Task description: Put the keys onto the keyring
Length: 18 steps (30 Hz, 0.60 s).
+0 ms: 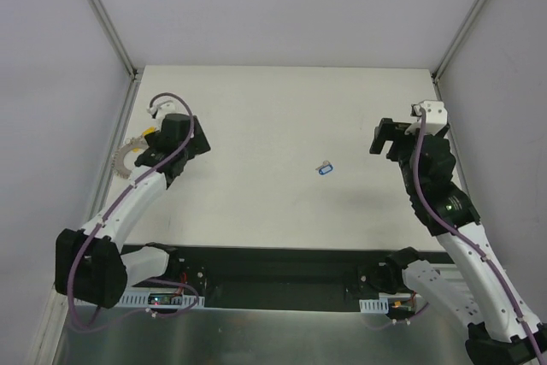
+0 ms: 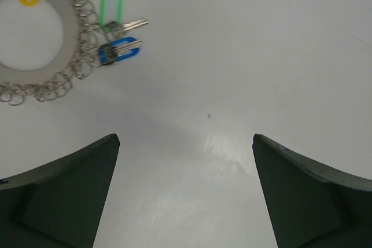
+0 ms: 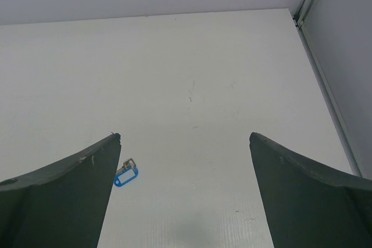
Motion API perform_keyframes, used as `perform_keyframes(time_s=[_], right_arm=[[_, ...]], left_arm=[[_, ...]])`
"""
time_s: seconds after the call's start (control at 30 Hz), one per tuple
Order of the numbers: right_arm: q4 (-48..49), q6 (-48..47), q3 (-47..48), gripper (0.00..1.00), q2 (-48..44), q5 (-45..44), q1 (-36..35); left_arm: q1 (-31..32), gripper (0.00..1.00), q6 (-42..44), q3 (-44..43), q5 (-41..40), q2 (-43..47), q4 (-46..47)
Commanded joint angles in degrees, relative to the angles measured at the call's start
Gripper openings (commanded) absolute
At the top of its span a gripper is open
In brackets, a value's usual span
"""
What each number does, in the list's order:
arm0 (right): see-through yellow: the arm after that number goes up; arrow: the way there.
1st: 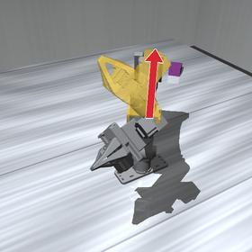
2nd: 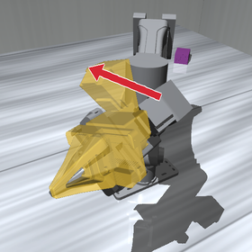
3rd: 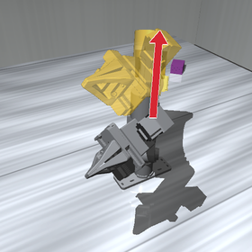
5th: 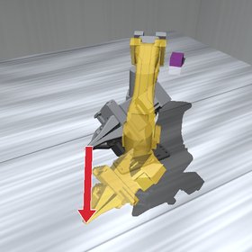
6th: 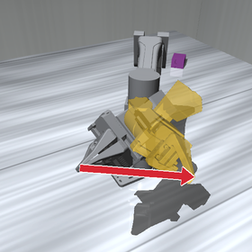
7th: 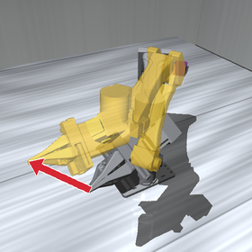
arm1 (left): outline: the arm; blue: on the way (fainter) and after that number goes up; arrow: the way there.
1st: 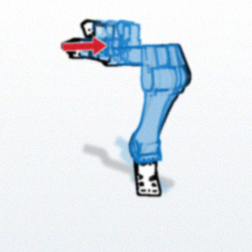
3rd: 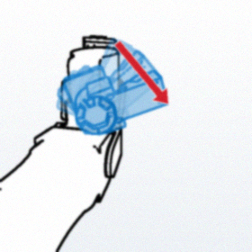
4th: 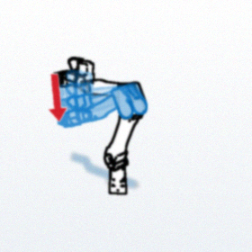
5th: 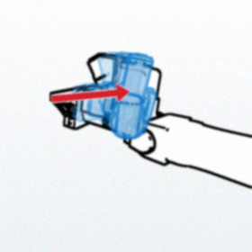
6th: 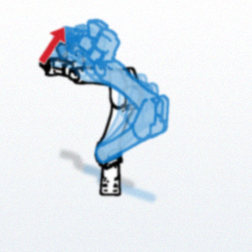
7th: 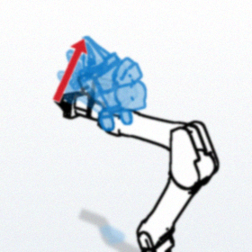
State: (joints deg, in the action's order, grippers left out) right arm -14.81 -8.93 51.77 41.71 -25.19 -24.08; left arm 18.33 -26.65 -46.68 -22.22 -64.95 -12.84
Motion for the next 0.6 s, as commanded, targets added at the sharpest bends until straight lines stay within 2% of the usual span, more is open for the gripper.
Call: perform_keyframes(time_s=[0.0, 0.03, 0.13, 0.27, 0.57], right_arm=[[1.1, -1.88, -0.62, 0.96, 0.91, 1.81, 0.26], [0.49, -1.71, -0.01, 0.96, 1.35, 1.99, 0.34], [0.38, -1.09, -0.26, 0.96, 1.79, 4.53, 0.34], [1.81, -0.13, -2.64, 0.96, 0.47, 4.81, 0.34], [-0.75, 0.05, -5.01, 0.96, -2.6, 1.91, 0.26]], left_arm=[[-9.96, 0.99, -1.04, -3.15, 5.95, -4.12, -2.72], [-14.41, 0.99, 0.54, -3.94, 7.26, -5.44, -2.72], [-20.84, 0.99, 2.57, -7.02, 8.86, -11.33, -2.72], [-26.74, 0.99, 2.66, -11.41, 11.58, -20.1, -2.54], [-32.3, 0.99, 6.44, -17.65, 17.19, -34.1, -2.54]])
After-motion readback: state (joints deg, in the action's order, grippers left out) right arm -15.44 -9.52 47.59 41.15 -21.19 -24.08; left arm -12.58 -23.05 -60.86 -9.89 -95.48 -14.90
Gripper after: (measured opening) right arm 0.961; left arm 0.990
